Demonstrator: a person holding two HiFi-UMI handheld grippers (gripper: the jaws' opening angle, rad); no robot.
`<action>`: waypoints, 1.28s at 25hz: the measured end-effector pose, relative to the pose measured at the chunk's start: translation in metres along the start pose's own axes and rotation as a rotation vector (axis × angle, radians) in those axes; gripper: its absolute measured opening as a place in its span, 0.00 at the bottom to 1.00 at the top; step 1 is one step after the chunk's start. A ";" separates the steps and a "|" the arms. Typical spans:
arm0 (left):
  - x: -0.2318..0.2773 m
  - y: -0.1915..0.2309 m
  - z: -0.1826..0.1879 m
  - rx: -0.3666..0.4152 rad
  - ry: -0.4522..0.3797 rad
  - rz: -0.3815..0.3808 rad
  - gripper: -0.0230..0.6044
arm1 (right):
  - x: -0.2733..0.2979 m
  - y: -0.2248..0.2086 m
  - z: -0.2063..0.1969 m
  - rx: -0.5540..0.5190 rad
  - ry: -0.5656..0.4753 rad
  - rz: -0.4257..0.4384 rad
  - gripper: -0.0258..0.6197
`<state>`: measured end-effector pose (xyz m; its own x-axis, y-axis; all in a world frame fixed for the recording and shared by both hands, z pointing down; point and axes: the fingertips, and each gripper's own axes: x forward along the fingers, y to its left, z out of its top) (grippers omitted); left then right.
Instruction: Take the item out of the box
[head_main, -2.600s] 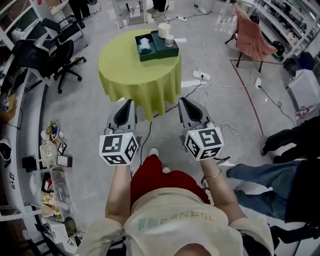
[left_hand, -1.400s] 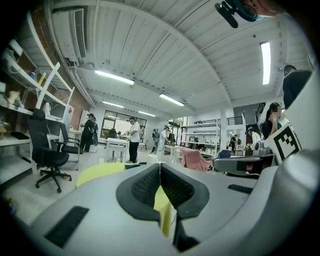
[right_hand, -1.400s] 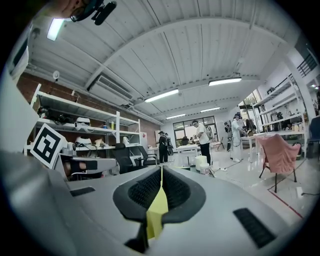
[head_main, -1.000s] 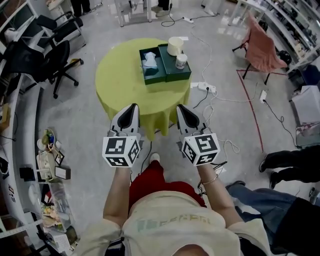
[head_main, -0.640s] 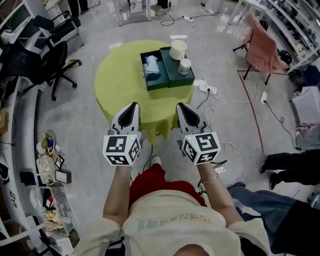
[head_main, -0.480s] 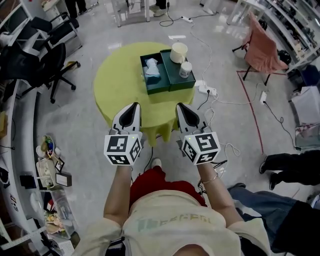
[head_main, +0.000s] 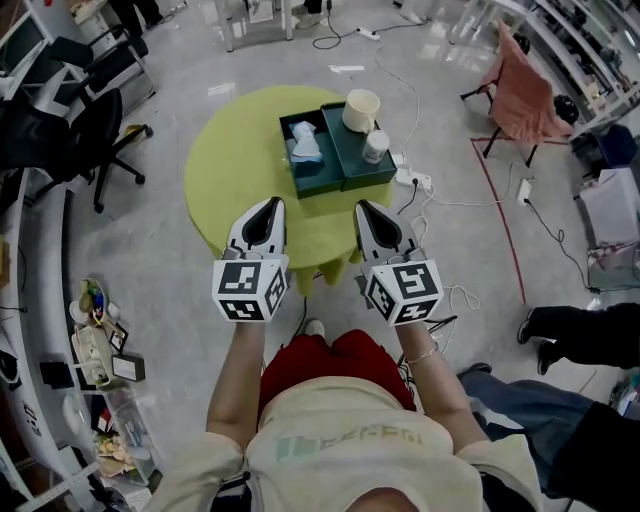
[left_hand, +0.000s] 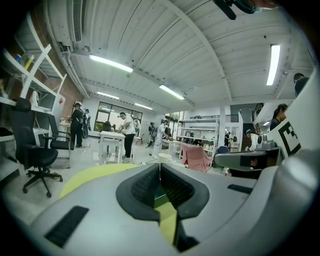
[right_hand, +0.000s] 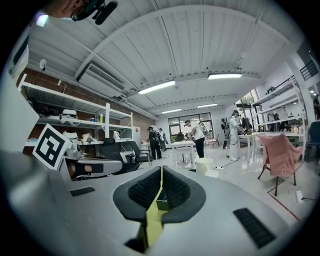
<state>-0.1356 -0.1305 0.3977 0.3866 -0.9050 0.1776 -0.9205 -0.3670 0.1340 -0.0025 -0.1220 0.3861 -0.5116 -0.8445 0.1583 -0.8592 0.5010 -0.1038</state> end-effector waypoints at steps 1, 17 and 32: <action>0.003 0.001 0.000 0.002 0.002 -0.001 0.08 | 0.001 -0.001 0.000 -0.002 0.002 -0.002 0.10; 0.074 0.018 0.018 0.042 0.010 0.062 0.08 | 0.059 -0.041 0.028 -0.022 -0.014 0.047 0.10; 0.183 0.033 0.026 0.035 0.075 0.168 0.10 | 0.133 -0.132 0.052 -0.031 0.015 0.107 0.10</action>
<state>-0.0966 -0.3137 0.4094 0.2293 -0.9361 0.2669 -0.9733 -0.2207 0.0624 0.0434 -0.3104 0.3694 -0.6000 -0.7833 0.1622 -0.7996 0.5937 -0.0906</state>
